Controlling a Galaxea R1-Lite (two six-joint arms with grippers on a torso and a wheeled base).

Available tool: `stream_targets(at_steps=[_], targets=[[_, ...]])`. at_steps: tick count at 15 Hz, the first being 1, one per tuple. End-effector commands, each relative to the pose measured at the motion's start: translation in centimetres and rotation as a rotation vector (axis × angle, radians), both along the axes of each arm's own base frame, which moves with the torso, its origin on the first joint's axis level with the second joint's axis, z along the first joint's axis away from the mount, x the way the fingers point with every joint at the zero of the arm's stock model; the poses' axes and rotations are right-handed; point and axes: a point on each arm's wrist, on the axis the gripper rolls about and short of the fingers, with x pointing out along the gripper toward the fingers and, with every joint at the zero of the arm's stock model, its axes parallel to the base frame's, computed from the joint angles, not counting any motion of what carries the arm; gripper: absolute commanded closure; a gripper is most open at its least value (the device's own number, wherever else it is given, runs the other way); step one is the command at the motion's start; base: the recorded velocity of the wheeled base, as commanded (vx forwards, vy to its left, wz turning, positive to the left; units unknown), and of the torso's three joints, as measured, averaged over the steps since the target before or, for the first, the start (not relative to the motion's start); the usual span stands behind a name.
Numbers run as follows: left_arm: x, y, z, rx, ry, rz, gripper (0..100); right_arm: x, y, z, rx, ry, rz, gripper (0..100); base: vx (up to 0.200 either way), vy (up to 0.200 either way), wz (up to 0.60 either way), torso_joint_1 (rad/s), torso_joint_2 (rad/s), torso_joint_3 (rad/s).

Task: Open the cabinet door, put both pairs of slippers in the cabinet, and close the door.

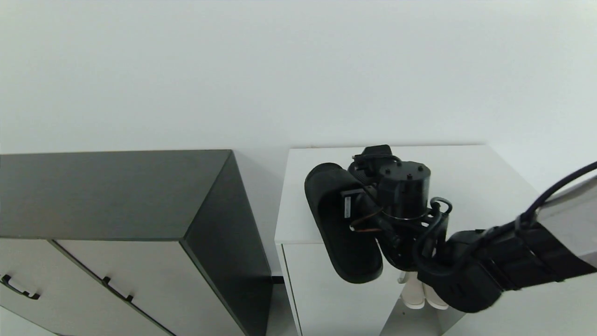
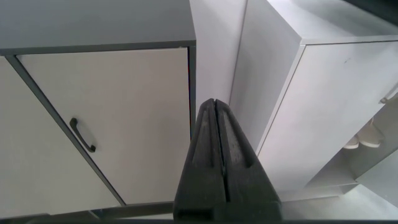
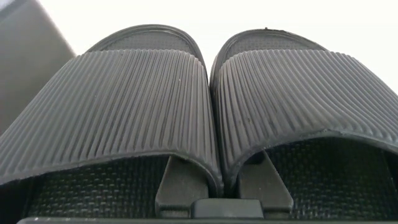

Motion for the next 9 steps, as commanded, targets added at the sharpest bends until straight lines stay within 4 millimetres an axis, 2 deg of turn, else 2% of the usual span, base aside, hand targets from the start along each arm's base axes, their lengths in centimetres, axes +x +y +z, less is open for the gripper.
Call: stream_targets(at_steps=[1, 2, 6, 9], targets=[[0.0, 0.0, 0.0, 0.000, 0.000, 0.000, 100, -4.6, -2.1, 2.0, 0.036, -0.029, 0.070, 100, 0.000, 0.000, 0.00, 0.000, 0.00, 0.000], [0.0, 0.0, 0.0, -0.001, 0.000, 0.000, 100, -6.6, -2.9, 2.0, 0.029, -0.021, 0.158, 100, 0.000, 0.000, 0.00, 0.000, 0.00, 0.000], [0.0, 0.0, 0.0, -0.001, 0.000, 0.000, 100, -7.2, -3.8, 1.0, 0.005, 0.012, 0.183, 100, 0.000, 0.000, 0.00, 0.000, 0.00, 0.000], [0.0, 0.0, 0.0, -0.001, 0.000, 0.000, 100, -7.0, -3.6, 0.5, -0.005, 0.025, 0.183, 100, -0.200, 0.000, 0.00, 0.009, 0.00, 0.001]])
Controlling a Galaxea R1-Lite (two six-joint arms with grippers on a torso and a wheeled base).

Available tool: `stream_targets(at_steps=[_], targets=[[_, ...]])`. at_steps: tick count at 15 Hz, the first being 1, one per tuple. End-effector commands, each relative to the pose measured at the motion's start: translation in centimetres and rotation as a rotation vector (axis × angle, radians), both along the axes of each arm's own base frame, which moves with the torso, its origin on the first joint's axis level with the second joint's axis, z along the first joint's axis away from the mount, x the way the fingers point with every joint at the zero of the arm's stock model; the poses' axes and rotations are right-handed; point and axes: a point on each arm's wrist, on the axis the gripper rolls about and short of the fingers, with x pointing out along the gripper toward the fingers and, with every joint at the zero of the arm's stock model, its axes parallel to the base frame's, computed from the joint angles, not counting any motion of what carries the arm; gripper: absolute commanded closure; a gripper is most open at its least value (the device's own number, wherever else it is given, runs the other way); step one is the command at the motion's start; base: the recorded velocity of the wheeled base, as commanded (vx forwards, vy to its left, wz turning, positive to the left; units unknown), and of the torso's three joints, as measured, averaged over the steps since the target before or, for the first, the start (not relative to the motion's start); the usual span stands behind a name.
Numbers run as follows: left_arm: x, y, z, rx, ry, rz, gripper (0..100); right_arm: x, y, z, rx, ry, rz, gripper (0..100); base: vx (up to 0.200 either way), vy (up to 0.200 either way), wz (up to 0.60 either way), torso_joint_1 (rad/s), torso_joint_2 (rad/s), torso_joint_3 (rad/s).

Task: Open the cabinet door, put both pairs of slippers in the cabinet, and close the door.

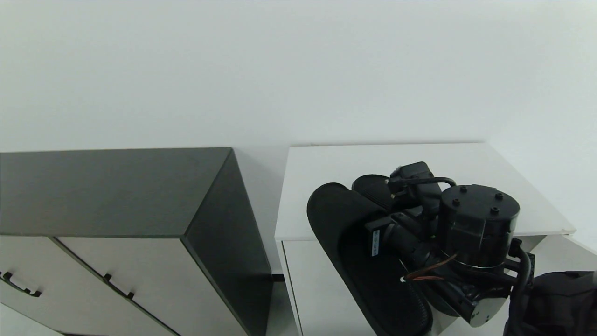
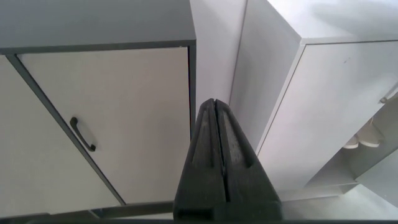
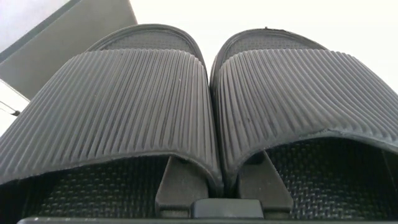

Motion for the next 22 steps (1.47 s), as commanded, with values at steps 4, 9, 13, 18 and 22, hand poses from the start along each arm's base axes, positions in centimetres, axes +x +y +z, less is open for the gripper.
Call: stream_targets(at_steps=[4, 9, 13, 18, 22], targets=[[0.0, 0.0, 0.0, 0.000, 0.000, -0.001, 100, 0.2, 0.1, -0.6, -0.013, 0.012, -0.002, 100, -0.200, 0.000, 0.00, 0.000, 0.00, 0.005], [0.0, 0.0, 0.0, 0.000, 0.000, -0.001, 100, 0.4, -0.1, -0.8, -0.018, 0.017, -0.011, 100, -0.200, 0.000, 0.00, 0.000, 0.00, 0.000], [0.0, 0.0, 0.0, 0.000, 0.000, -0.001, 100, 0.6, -0.1, -1.1, -0.023, 0.024, -0.014, 100, 0.000, 0.000, 0.00, 0.000, 0.00, 0.000], [0.0, 0.0, 0.0, -0.002, 0.000, 0.001, 100, 0.9, -0.1, -1.6, -0.024, 0.039, -0.025, 100, 0.000, 0.000, 0.00, 0.000, 0.00, 0.000], [0.0, 0.0, 0.0, -0.009, 0.001, 0.019, 100, 0.9, -0.1, -1.6, -0.024, 0.039, -0.025, 100, 0.000, -0.100, 0.00, -0.001, 0.00, 0.001]])
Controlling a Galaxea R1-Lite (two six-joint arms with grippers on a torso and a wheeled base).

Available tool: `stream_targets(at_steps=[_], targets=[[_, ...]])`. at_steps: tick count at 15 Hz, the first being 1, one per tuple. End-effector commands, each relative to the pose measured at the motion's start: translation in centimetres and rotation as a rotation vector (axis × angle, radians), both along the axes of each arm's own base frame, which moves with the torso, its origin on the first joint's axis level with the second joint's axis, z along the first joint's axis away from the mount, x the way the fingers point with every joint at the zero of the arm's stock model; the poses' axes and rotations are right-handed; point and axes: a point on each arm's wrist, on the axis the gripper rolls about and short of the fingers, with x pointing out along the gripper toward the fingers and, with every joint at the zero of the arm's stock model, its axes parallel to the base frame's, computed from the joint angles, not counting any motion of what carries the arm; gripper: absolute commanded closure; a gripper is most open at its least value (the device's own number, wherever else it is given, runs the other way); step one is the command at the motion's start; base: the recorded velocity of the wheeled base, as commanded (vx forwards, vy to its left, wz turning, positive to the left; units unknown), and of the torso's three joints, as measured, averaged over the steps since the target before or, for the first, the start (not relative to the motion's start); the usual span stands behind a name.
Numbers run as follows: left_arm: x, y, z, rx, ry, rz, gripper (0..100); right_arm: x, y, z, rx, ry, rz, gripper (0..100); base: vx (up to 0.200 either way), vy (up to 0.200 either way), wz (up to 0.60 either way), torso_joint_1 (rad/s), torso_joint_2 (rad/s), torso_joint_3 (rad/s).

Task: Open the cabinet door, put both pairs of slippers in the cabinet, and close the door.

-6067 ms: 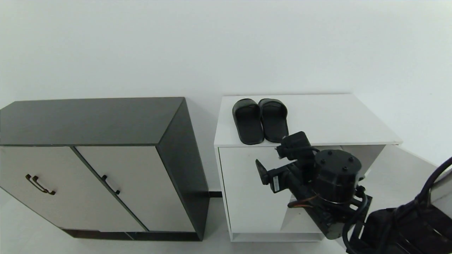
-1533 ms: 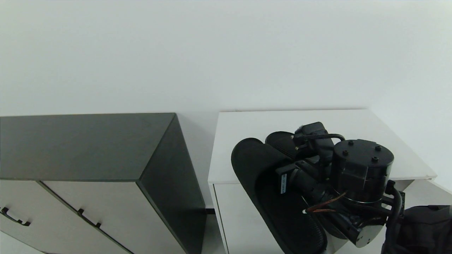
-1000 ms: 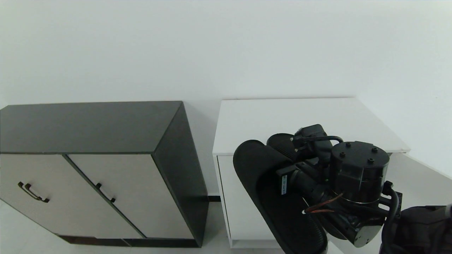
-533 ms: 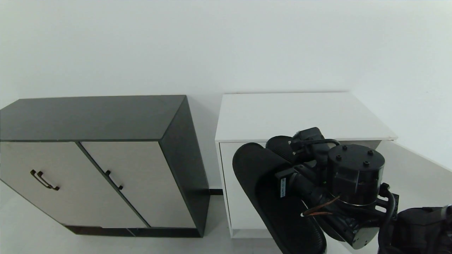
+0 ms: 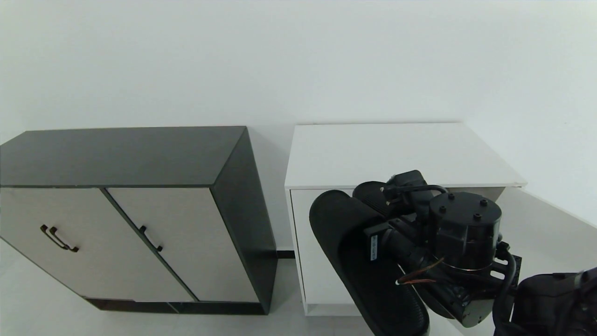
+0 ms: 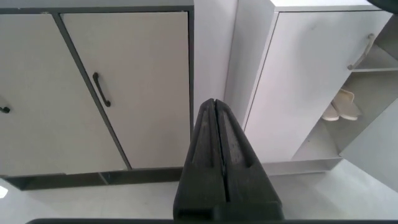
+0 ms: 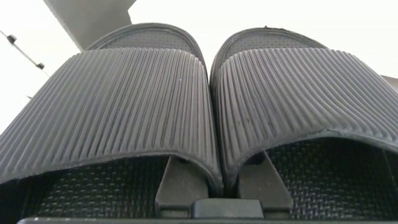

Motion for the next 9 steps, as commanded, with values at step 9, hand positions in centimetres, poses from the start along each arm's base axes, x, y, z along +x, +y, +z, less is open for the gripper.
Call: stream_targets(at_steps=[9], targets=[[0.00, 0.00, 0.01, -0.001, -0.001, 0.002, 100, 0.15, -0.07, -0.15, -0.001, 0.004, -0.006, 100, 0.000, -0.200, 0.00, 0.003, 0.00, 0.001]])
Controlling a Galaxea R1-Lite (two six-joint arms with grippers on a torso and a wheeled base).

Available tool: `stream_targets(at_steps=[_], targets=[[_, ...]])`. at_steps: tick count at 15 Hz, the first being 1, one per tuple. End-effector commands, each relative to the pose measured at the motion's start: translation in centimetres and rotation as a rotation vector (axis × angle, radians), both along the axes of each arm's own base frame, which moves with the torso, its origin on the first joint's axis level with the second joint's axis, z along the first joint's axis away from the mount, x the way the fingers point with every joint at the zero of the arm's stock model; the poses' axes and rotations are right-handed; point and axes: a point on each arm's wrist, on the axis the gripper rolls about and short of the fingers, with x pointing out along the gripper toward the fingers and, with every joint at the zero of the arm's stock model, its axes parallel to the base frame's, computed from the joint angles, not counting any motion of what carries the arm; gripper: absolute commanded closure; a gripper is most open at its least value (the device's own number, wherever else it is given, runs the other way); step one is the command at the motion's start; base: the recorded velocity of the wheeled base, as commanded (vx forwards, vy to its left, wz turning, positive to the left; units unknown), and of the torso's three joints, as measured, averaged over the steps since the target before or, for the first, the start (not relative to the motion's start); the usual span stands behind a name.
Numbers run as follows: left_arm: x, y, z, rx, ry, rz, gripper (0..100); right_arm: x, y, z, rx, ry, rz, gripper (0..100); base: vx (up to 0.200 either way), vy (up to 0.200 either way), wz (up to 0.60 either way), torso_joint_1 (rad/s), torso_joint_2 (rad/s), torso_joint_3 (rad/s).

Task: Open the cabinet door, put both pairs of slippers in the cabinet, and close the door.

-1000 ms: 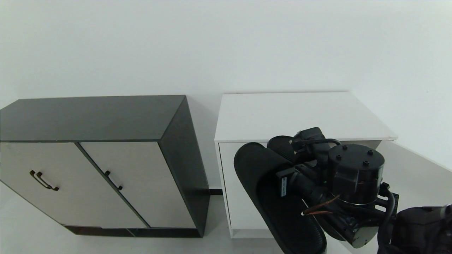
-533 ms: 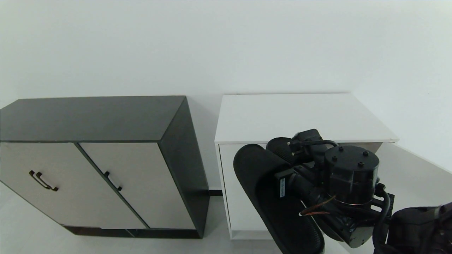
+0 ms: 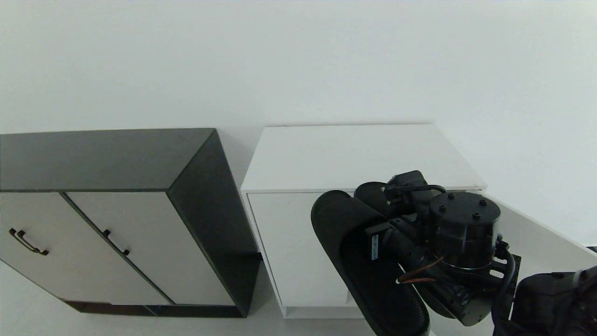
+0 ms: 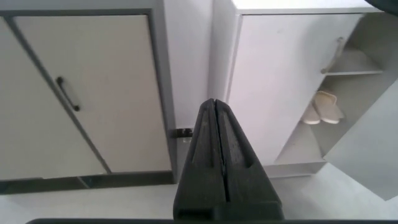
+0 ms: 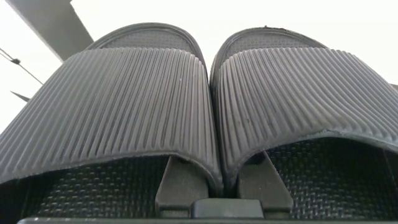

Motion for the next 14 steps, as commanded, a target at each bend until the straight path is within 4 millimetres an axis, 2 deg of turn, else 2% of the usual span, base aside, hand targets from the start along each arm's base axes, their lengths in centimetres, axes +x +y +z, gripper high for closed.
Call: stream_targets(at_steps=[1, 8, 14], targets=[[0.00, 0.00, -0.01, 0.000, 0.001, 0.000, 100, 0.04, 0.01, -0.05, 0.000, 0.000, -0.001, 100, 0.000, -0.200, 0.00, 0.002, 0.00, 0.007], [0.00, 0.00, -0.01, -0.001, 0.001, 0.000, 100, 0.19, -0.34, -0.22, -0.008, 0.005, -0.011, 100, 0.000, -0.200, 0.00, 0.001, 0.00, 0.001], [0.00, 0.00, -0.01, -0.004, 0.001, 0.000, 100, -0.19, -0.77, -0.98, -0.028, 0.022, 0.033, 100, 0.000, 0.000, 0.00, 0.000, 0.00, 0.000]])
